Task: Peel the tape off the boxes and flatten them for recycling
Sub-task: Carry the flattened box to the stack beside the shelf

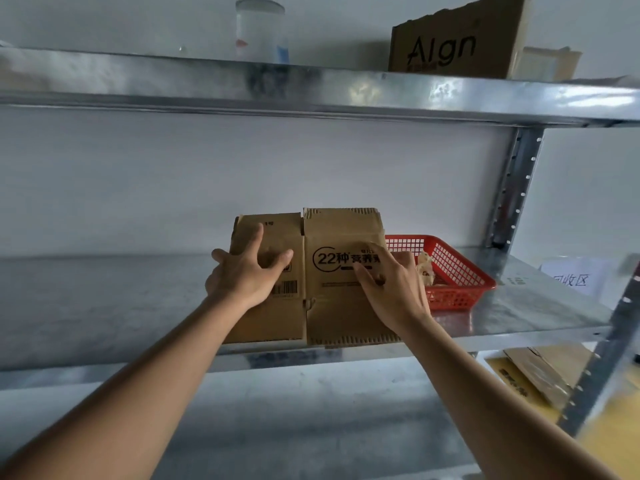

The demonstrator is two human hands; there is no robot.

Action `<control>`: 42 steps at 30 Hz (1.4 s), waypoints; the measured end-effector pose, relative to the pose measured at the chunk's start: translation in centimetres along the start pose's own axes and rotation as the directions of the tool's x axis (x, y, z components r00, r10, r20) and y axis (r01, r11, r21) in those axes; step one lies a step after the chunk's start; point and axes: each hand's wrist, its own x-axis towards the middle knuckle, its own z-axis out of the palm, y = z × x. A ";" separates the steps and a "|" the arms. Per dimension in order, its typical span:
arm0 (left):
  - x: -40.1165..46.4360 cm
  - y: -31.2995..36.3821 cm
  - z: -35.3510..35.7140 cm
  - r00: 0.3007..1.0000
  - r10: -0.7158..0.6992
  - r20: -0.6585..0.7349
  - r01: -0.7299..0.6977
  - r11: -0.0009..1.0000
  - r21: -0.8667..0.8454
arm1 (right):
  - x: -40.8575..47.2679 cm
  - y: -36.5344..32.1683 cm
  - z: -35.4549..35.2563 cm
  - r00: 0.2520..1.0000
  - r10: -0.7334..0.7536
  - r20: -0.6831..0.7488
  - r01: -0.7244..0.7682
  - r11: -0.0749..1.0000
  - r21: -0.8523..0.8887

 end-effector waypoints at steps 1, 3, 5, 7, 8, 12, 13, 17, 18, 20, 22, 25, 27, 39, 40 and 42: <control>-0.6 0.0 0.0 1.000 -0.011 0.001 0.011 1.000 0.003 | -0.2 0.2 -0.4 0.999 0.019 0.031 -0.020 0.998 0.052; -1.7 0.1 -0.2 1.000 -0.026 -0.003 0.026 0.999 0.018 | -0.6 0.3 -1.1 0.990 0.045 0.133 -0.074 0.973 0.217; -2.9 0.1 -0.4 0.999 -0.030 -0.012 0.031 0.999 0.022 | -1.5 0.4 -1.7 0.973 0.059 0.222 -0.131 0.936 0.328; -4.4 0.2 -0.4 0.999 -0.036 -0.010 0.036 0.999 0.018 | -2.7 0.9 -1.9 0.964 0.068 0.257 -0.161 0.919 0.361; -5.2 0.2 -0.2 0.999 -0.038 -0.002 0.038 0.999 0.017 | -3.3 1.2 -1.9 0.963 0.071 0.261 -0.166 0.918 0.360; -8.2 0.0 0.7 0.999 -0.038 0.012 0.038 0.998 0.045 | -5.7 2.3 -1.9 0.969 0.088 0.231 -0.168 0.919 0.357; -8.9 -0.1 0.8 0.999 -0.033 0.011 0.033 0.998 0.056 | -6.3 2.4 -2.0 0.970 0.095 0.224 -0.175 0.914 0.367; -12.0 -0.2 1.6 0.999 0.014 0.038 -0.018 0.994 0.107 | -9.2 2.8 -3.0 0.972 0.141 0.189 -0.204 0.907 0.369; -12.7 0.0 1.7 0.998 0.045 0.037 -0.049 0.991 0.126 | -10.1 2.9 -3.5 0.972 0.157 0.176 -0.213 0.906 0.365; -14.0 0.7 2.0 0.990 0.136 0.028 -0.139 0.977 0.161 | -11.7 3.3 -4.7 0.968 0.193 0.163 -0.240 0.903 0.355; -15.4 1.4 2.5 0.966 0.257 0.031 -0.258 0.949 0.182 | -13.6 4.0 -6.1 0.960 0.233 0.155 -0.275 0.892 0.360; -17.9 2.4 3.5 0.922 0.377 0.090 -0.386 0.911 0.143 | -17.4 5.2 -8.3 0.947 0.305 0.101 -0.321 0.883 0.343; -19.9 2.9 4.3 0.890 0.440 0.123 -0.451 0.887 0.093 | -20.4 6.0 -9.9 0.930 0.362 0.069 -0.364 0.872 0.328; -34.2 11.4 10.0 0.584 0.731 0.353 -0.752 0.651 -0.104 | -38.4 13.9 -22.0 0.793 0.594 -0.135 -0.576 0.804 0.148; -35.4 12.7 10.4 0.558 0.746 0.363 -0.769 0.629 -0.111 | -39.5 14.9 -23.2 0.777 0.611 -0.150 -0.595 0.792 0.138; -37.6 15.3 11.5 0.511 0.773 0.375 -0.802 0.586 -0.115 | -41.7 17.0 -25.7 0.759 0.627 -0.176 -0.615 0.779 0.124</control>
